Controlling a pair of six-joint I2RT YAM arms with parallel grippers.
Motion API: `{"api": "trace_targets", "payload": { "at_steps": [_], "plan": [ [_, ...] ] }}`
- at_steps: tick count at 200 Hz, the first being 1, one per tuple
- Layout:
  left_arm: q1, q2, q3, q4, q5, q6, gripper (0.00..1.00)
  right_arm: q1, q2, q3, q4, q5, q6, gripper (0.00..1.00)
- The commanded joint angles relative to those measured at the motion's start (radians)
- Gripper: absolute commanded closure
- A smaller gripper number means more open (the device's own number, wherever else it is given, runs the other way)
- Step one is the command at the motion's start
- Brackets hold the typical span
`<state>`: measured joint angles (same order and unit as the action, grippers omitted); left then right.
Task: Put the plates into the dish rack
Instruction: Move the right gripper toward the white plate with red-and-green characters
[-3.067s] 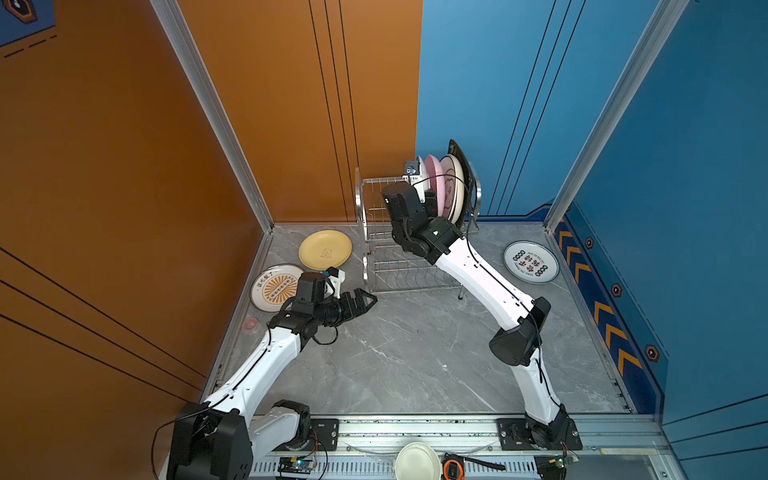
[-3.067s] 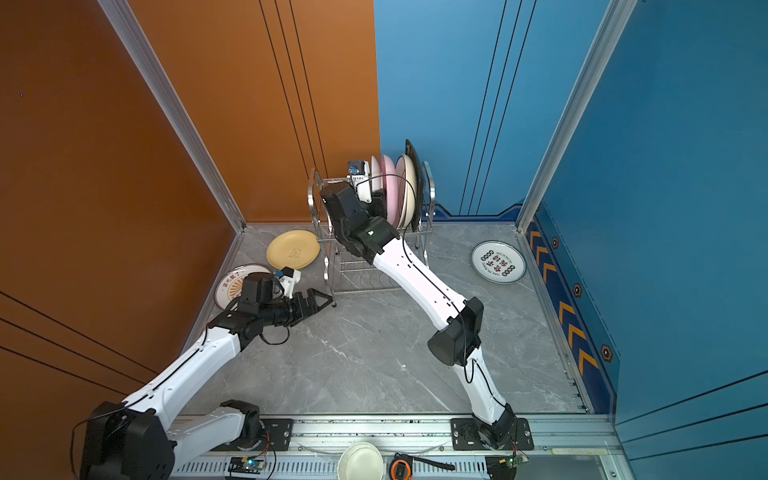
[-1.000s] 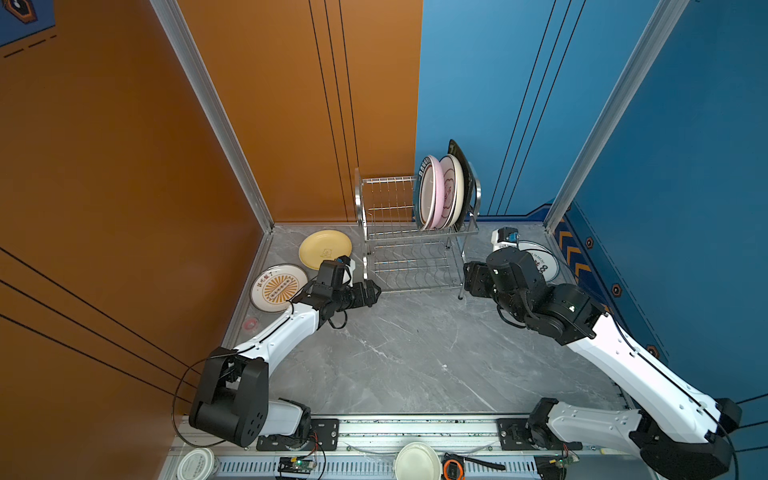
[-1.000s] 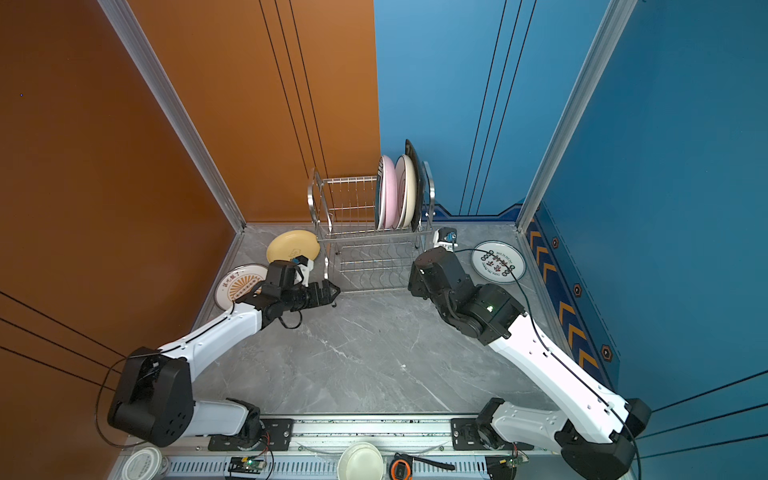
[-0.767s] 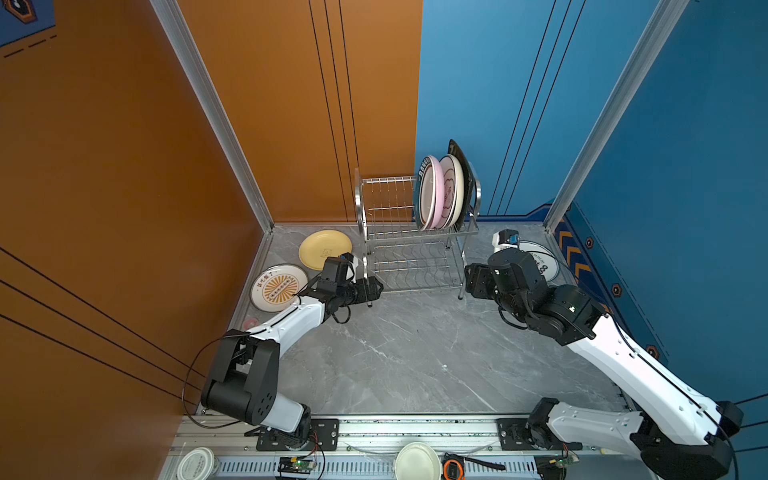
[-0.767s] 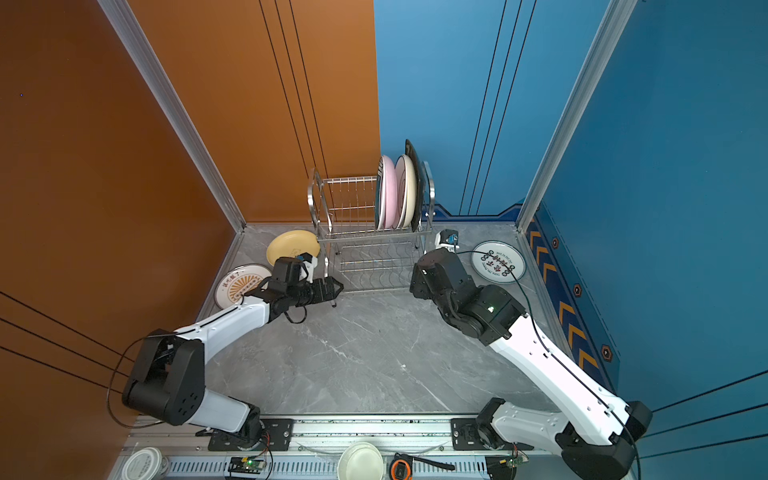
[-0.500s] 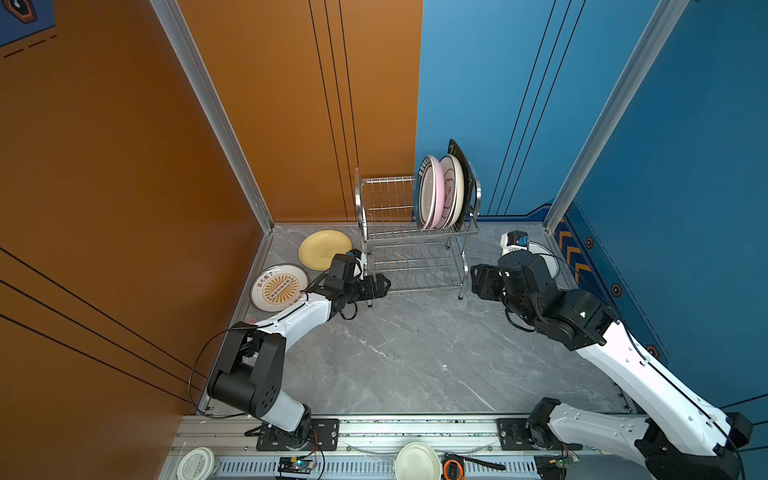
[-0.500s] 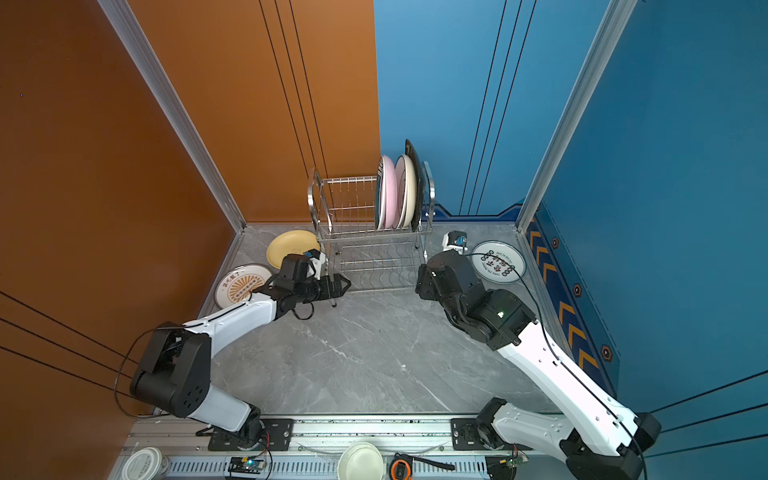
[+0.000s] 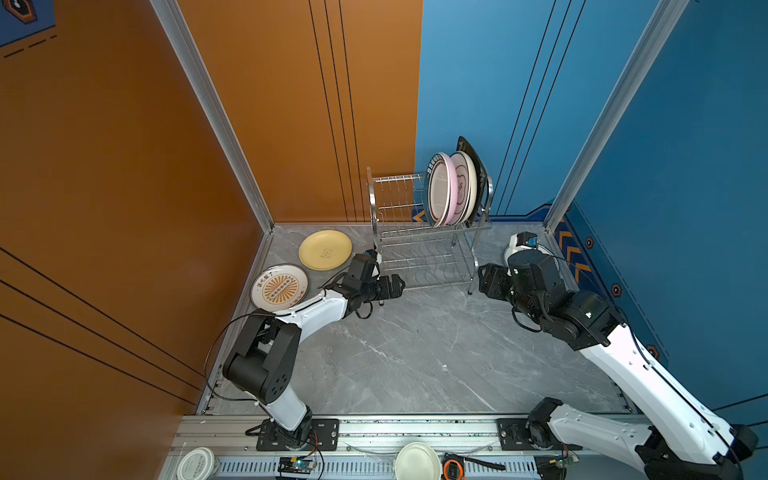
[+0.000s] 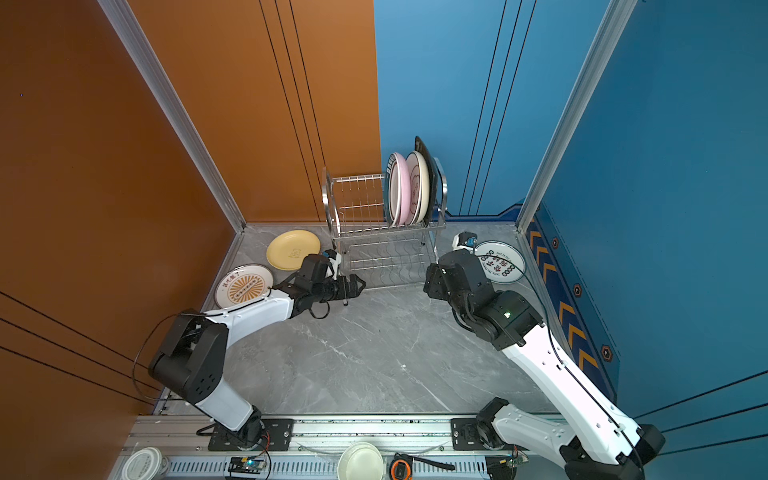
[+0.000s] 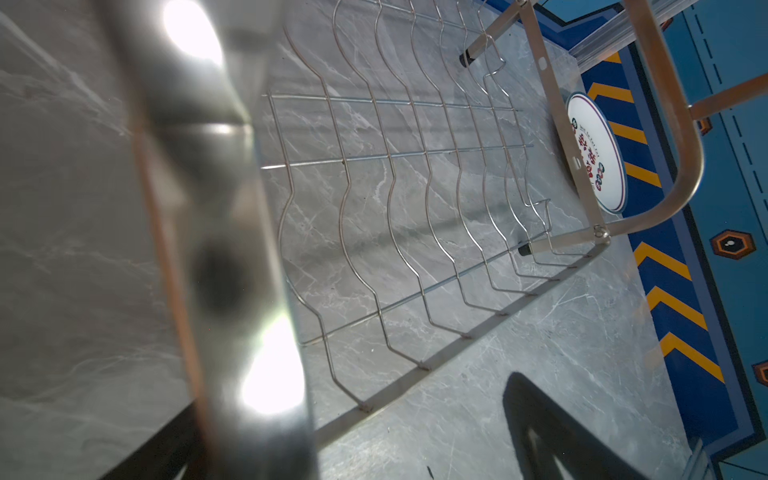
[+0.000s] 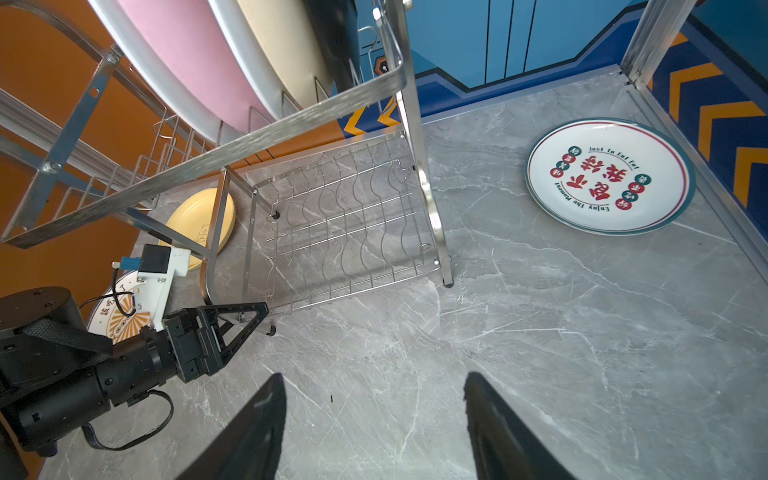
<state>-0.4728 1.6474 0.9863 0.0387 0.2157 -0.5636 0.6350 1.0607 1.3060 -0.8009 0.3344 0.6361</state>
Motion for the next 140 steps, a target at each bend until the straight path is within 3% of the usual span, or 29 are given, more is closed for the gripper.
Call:
{"api": "trace_targets", "payload": {
  "at_steps": [1,65,140],
  "plan": [
    [-0.042,0.034,0.038,0.042,0.026,-0.034,0.01,-0.024,-0.022,-0.02,-0.003,-0.034,-0.006,0.3],
    [-0.054,0.02,0.055,0.028,0.0,-0.06,0.01,-0.161,-0.028,-0.073,0.007,-0.156,-0.022,0.26],
    [-0.02,-0.156,-0.065,-0.089,-0.022,-0.04,0.02,-0.594,0.044,-0.289,0.204,-0.475,0.006,0.23]
  ]
}}
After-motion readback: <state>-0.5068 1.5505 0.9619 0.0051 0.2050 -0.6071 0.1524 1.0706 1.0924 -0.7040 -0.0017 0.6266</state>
